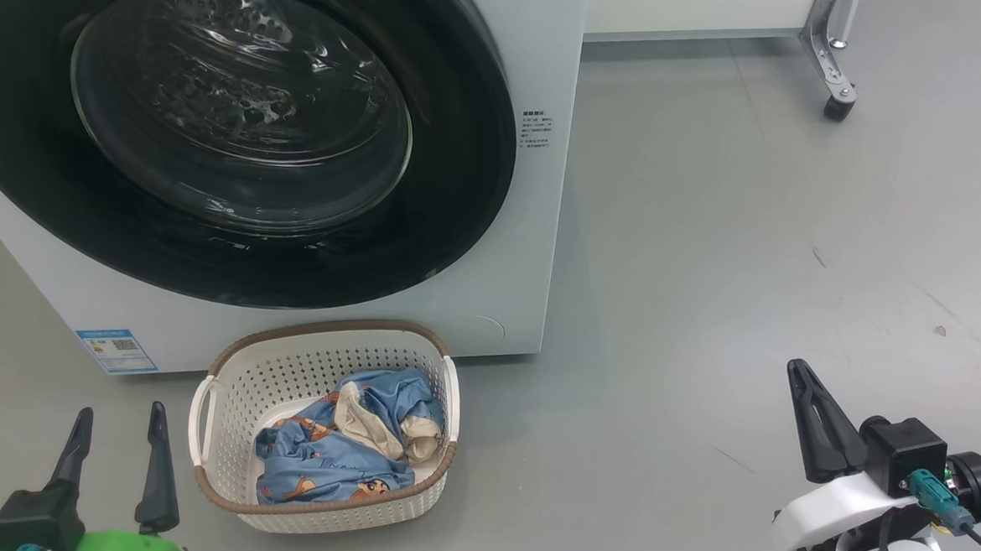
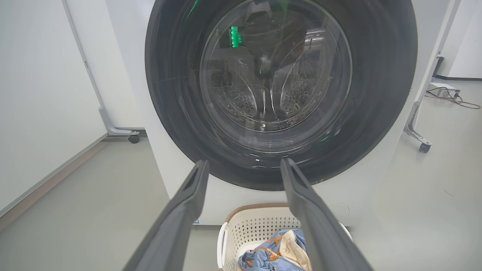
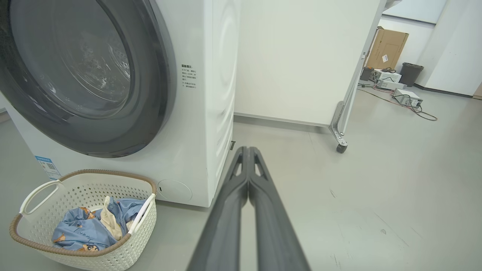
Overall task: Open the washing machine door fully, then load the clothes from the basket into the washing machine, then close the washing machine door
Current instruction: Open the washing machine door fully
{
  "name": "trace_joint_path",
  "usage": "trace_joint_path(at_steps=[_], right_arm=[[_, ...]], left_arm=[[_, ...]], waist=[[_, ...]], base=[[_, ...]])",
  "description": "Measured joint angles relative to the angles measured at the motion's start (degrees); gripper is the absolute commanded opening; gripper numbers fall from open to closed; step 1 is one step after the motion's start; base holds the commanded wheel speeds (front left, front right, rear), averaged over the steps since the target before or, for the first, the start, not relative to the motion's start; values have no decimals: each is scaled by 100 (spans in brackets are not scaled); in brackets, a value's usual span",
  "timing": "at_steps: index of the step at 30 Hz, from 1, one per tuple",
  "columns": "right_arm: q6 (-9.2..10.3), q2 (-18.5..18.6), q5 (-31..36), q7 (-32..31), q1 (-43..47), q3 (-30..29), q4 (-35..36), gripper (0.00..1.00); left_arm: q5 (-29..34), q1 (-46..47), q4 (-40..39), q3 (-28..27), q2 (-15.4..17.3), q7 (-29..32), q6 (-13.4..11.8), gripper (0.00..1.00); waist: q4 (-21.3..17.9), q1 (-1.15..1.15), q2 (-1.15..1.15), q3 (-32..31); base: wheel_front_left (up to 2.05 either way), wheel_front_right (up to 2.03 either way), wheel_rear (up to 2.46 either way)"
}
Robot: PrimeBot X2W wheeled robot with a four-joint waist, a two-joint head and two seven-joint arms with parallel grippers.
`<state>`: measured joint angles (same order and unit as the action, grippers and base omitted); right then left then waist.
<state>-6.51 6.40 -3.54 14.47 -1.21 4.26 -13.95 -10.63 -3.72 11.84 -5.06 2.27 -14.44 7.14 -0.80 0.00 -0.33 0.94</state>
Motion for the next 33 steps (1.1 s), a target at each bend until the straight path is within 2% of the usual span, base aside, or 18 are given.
trace_joint_path(at_steps=[6,8,12,16,18,21,26,31,33], right_arm=[[-4,-74,-134,0,0,-69,8,0],[-16,-212,-467,0,1,-249,10,0],[-47,-479,-1544,0,2,-814,-47,0],[-49,-565,-3368,0,-1,-1624,-380,0],[-48,-521,-3991,1,-5,-1923,-756,0],[-48,-459,-4812,-120,-321,-1823,-1180,0],[-48,-449,-6158,-759,-1220,-2043,-1187,0],[-48,-428,-7465,-1215,-1346,-2312,-1080,0],[-48,-432,-7636,-1468,-1358,-2342,-1058,0]], left_arm=[[-20,-1,1,19,0,0,15,100],[-52,-1,2,22,0,0,15,100],[-57,-1,2,64,1,0,15,100],[-57,-2,3,213,0,0,15,100],[-57,-4,5,316,1,0,15,100],[-56,-7,-5,419,0,0,15,100],[-40,-6,-44,538,1,0,15,100],[-40,13,-120,569,2,0,15,100],[-40,18,-134,567,3,0,15,100]], waist=[[4,0,0,-5],[5,0,0,-5],[18,0,0,-1],[83,0,0,21],[125,0,0,37],[184,0,0,94],[287,0,0,270],[397,0,0,509],[440,0,0,616]], base=[[0,0,0],[0,0,0],[0,0,0],[0,0,0],[0,0,0],[0,0,0],[0,0,0],[0,0,0],[0,0,0]])
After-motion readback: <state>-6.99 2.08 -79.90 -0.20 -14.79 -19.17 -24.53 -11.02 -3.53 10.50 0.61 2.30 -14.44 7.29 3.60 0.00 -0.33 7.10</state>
